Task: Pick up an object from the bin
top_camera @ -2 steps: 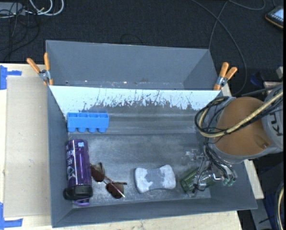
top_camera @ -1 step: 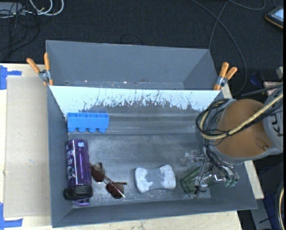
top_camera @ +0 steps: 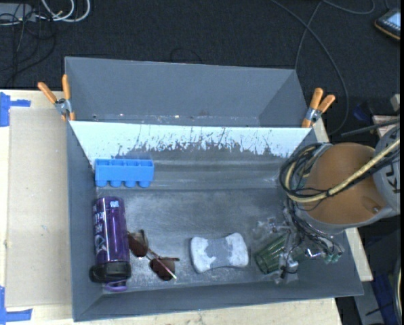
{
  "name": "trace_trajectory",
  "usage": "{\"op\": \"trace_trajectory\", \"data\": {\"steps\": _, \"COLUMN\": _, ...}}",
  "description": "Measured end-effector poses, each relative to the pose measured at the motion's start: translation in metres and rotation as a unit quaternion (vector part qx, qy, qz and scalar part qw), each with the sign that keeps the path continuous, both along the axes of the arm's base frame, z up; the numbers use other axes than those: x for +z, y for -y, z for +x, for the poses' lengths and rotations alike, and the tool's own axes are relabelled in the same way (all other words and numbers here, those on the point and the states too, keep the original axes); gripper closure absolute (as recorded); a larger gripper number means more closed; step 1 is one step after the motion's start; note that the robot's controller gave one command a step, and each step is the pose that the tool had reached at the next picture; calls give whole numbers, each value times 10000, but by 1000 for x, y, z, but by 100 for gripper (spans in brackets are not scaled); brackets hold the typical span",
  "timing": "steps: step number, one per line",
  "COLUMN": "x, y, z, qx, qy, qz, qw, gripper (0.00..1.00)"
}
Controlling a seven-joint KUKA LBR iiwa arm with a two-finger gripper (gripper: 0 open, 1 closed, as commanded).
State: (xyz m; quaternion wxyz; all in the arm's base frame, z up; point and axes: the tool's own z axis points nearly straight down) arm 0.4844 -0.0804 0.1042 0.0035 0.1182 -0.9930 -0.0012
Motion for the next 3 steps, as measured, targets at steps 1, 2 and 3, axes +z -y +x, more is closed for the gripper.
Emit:
{"op": "trace_trajectory", "data": {"steps": 1, "x": -14, "y": -1, "z": 18, "qx": 454, "qy": 9, "qz": 7, "qw": 9990, "gripper": 0}}
{"op": "trace_trajectory", "data": {"steps": 2, "x": -22, "y": 42, "z": -6, "qx": 392, "qy": 24, "qz": 0, "qw": 9992, "gripper": 100}}
{"op": "trace_trajectory", "data": {"steps": 3, "x": -22, "y": 42, "z": -5, "qx": 392, "qy": 24, "qz": 1, "qw": 9992, "gripper": 100}}
